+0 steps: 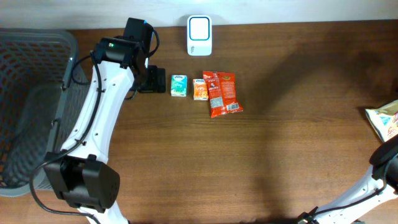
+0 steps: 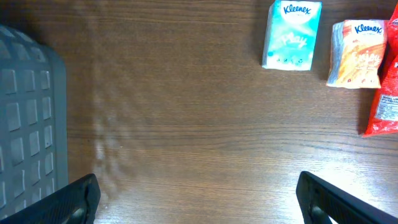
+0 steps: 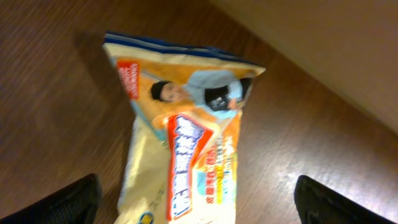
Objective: Scan the item barcode
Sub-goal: 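Carry the wet-wipes pack to the far right table edge and release, then grasp the red snack bag with the right gripper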
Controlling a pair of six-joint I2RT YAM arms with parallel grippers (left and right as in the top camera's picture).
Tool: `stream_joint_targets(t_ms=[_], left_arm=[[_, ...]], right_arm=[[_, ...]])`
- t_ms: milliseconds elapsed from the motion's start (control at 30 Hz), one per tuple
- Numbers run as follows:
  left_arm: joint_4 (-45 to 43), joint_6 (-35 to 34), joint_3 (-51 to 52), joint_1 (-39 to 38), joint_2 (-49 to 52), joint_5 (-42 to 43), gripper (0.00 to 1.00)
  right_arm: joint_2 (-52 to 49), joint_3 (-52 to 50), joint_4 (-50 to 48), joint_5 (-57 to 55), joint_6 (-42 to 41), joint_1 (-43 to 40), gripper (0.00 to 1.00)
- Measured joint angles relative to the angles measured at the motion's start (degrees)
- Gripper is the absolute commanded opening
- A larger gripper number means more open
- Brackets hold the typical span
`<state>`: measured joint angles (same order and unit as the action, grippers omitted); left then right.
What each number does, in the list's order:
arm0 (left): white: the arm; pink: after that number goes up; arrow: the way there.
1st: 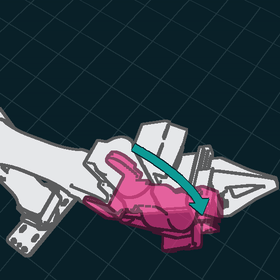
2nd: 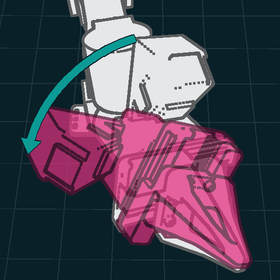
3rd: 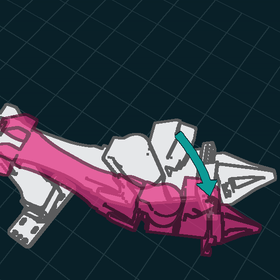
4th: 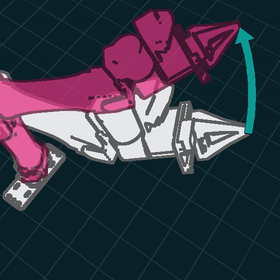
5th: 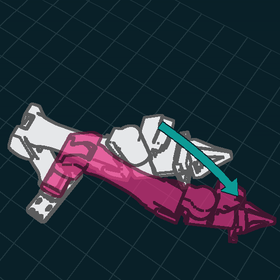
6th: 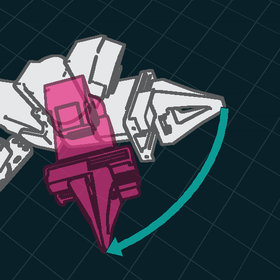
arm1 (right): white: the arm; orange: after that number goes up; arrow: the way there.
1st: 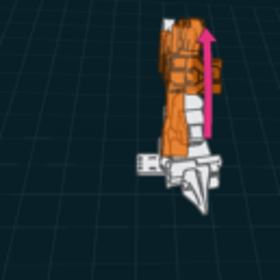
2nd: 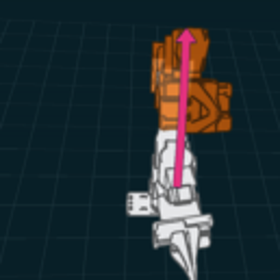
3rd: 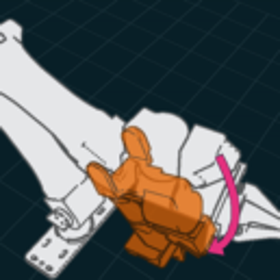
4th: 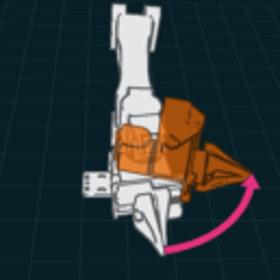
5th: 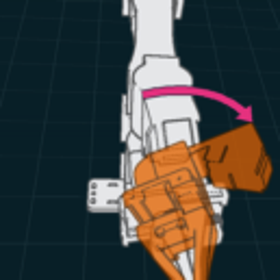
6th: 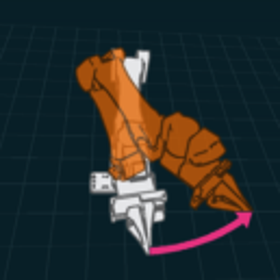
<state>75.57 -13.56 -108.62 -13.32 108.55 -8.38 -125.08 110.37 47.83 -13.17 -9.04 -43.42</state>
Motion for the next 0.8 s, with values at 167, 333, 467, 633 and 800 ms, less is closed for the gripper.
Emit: stream_joint_targets(t_ms=[167,333,467,633,800], left_arm=[[0.00,0.00,0.00,0.00,0.00,0.00,0.99],[0.00,0.00,0.00,0.00,0.00,-0.02,0.99],[-0.02,0.00,0.00,0.00,0.00,-0.02,0.99],[0.00,0.00,0.00,0.00,0.00,-0.02,0.99],[0.00,0.00,0.00,0.00,0.00,-0.02,0.99]], right_arm=[[-0.04,-0.02,0.96,23.45,1.81,1.11,0.99],[-0.04,0.00,5.90,31.63,3.02,9.73,0.72],[-0.15,-0.02,10.62,33.20,5.77,20.74,0.73],[-0.48,-0.02,7.32,33.90,10.05,37.68,0.82],[-4.46,-0.02,5.01,34.32,11.02,49.03,0.79]])
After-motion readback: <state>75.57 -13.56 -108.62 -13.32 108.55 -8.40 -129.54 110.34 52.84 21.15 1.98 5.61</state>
